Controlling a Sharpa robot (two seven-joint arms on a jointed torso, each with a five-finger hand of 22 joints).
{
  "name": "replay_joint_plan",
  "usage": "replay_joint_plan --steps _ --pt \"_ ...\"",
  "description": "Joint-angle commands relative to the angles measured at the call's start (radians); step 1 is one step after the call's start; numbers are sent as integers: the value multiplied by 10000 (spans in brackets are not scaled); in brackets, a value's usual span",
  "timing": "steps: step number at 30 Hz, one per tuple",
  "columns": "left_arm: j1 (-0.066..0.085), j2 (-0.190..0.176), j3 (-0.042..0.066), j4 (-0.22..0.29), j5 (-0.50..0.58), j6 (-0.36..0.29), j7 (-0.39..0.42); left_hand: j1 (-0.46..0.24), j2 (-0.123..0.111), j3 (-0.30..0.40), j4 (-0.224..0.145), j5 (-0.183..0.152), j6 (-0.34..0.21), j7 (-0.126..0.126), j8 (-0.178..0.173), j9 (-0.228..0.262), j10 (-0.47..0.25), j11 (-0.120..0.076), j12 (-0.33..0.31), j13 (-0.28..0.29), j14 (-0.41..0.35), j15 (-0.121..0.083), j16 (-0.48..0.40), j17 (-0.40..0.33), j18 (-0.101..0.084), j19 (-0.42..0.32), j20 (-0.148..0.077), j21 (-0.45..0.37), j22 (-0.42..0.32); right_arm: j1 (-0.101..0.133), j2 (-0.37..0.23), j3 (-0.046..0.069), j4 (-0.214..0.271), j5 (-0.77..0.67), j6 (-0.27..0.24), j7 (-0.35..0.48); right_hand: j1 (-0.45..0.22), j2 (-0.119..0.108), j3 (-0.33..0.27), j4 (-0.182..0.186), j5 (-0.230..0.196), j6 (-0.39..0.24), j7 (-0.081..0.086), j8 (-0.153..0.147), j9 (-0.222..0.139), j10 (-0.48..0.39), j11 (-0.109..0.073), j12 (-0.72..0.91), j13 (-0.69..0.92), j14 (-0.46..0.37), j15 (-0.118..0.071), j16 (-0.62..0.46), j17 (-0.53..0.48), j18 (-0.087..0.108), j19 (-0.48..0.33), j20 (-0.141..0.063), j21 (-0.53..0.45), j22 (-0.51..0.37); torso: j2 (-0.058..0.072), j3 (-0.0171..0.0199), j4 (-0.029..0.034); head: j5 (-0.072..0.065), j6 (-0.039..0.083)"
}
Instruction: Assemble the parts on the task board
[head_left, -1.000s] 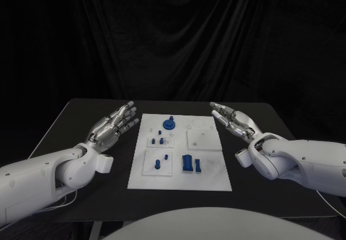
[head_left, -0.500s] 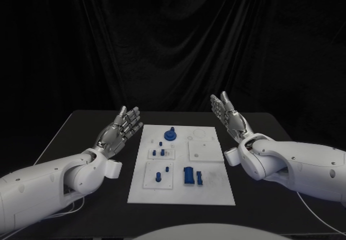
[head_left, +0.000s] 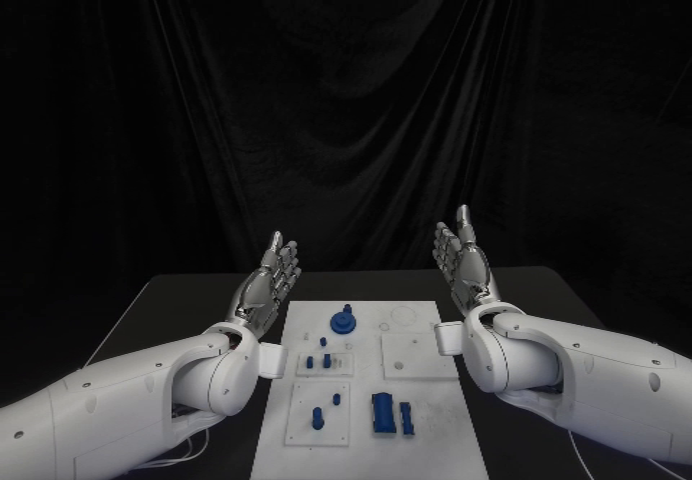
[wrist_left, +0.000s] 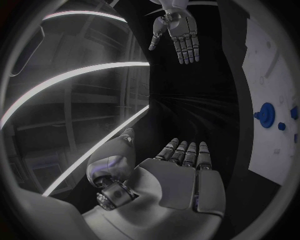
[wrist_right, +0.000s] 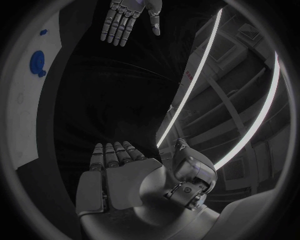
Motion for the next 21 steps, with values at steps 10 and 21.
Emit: replay_joint_plan --steps 10,21 --pt "49 280 376 247 -27 -3177 -566 -1975 -594 118 -741 -256 -813 1 -47 -12 10 -69 -491 -12 -3 -104 -36 -12 -289 10 -192 -68 -20 -10 -5 11 -8 516 -474 40 -63 12 36 -13 -35 -36 -4 -35 -11 -1 -35 -36 -11 0 -52 -36 -10 -71 -4 -51 -36 -252 78 83 -99 37 131" --pt "49 280 376 247 -27 -3177 -566 -2559 -594 118 -741 -256 -813 1 -47 -12 10 -69 -491 -12 -3 -104 -36 -12 -289 10 -192 -68 -20 -10 -5 11 -8 516 -474 40 -63 12 36 -13 -35 -36 -4 -35 -11 -1 -35 -36 -11 0 -52 -36 -10 -71 -4 -51 -36 -252 78 83 -99 37 131"
